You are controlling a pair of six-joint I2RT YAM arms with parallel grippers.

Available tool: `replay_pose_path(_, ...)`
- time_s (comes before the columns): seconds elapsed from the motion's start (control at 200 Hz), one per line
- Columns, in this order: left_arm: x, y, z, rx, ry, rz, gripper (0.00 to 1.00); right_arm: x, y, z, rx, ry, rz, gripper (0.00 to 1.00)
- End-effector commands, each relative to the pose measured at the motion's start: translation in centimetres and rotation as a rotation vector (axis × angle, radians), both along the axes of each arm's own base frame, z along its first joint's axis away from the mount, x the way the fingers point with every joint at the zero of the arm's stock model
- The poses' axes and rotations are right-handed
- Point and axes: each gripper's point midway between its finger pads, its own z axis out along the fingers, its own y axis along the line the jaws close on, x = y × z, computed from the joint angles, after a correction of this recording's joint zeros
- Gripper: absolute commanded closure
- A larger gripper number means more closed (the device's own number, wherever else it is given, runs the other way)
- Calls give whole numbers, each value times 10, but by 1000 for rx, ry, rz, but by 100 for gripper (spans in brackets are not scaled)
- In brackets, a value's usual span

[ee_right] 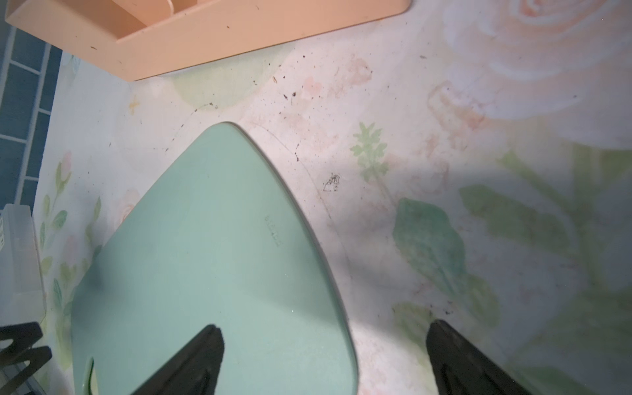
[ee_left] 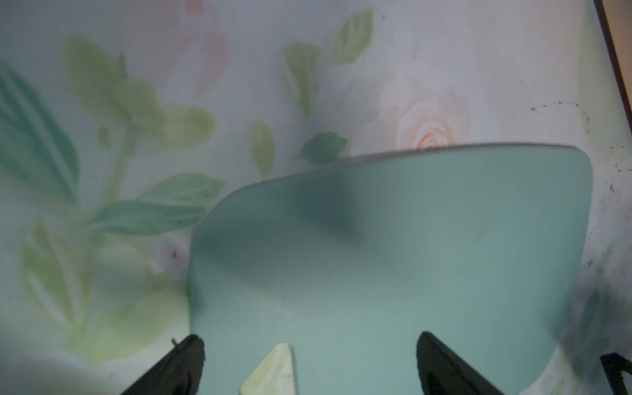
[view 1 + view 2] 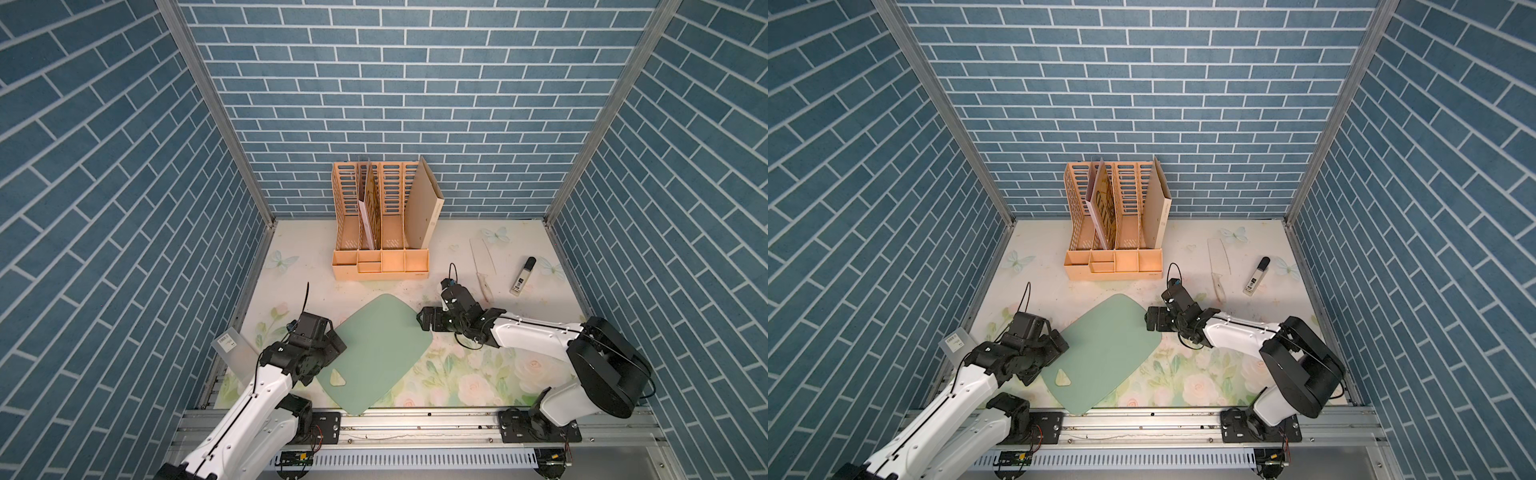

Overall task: Align the knife with the edge of the cutting board
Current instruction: Adjust the work surface at the center of the board.

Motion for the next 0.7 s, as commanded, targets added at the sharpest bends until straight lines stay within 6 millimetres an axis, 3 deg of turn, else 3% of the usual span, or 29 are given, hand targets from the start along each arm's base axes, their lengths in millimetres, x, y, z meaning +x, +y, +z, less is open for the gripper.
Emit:
replay_pose_path(0.0, -24, 9, -9, 1, 57, 67, 0, 2, 0, -5, -38, 9, 7, 3)
replay_pose_path(0.265, -34, 5, -36, -23, 93, 35, 0, 1, 5, -4, -31, 22, 23, 1)
replay_pose_path(0.46, -42, 1, -53, -23, 154, -15, 0, -1, 2, -26, -81, 80, 9, 1)
replay_pose_path(0.695, -22, -9, -50, -50, 93, -44, 1, -15, 11, -36, -16, 142, 34, 1)
